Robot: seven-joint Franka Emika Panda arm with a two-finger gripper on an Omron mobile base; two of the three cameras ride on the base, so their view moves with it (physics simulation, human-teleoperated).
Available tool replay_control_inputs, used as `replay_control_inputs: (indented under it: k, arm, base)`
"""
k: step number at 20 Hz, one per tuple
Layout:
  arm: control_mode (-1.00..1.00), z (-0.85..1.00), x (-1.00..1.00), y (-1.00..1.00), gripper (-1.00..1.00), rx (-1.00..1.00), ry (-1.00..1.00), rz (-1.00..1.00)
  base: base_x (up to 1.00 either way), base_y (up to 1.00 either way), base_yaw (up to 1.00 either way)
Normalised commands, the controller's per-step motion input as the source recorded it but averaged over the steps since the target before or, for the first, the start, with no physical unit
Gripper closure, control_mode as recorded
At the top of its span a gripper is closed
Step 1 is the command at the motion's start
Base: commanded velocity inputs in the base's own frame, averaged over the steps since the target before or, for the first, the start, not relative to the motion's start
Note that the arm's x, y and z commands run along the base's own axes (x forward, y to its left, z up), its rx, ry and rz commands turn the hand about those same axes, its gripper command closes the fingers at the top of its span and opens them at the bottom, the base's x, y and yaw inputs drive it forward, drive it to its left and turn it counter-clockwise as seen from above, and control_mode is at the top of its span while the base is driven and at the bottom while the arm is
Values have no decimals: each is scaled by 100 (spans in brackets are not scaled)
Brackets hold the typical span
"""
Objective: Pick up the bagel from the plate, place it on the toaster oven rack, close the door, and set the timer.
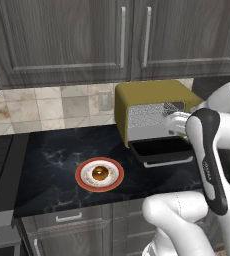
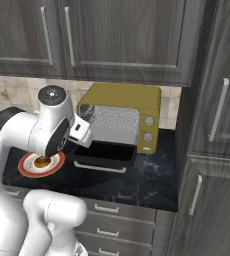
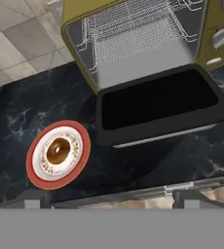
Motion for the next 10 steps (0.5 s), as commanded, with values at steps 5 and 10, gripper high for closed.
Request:
replay_control_inputs:
  k: [5,10]
  arm:
    - [-100,0,-9,-5,-100,25,-2,-17]
    - [-100,0,0,0,-100,17,-9,-23]
  base:
    - [0,0,0]
    - [0,0,0]
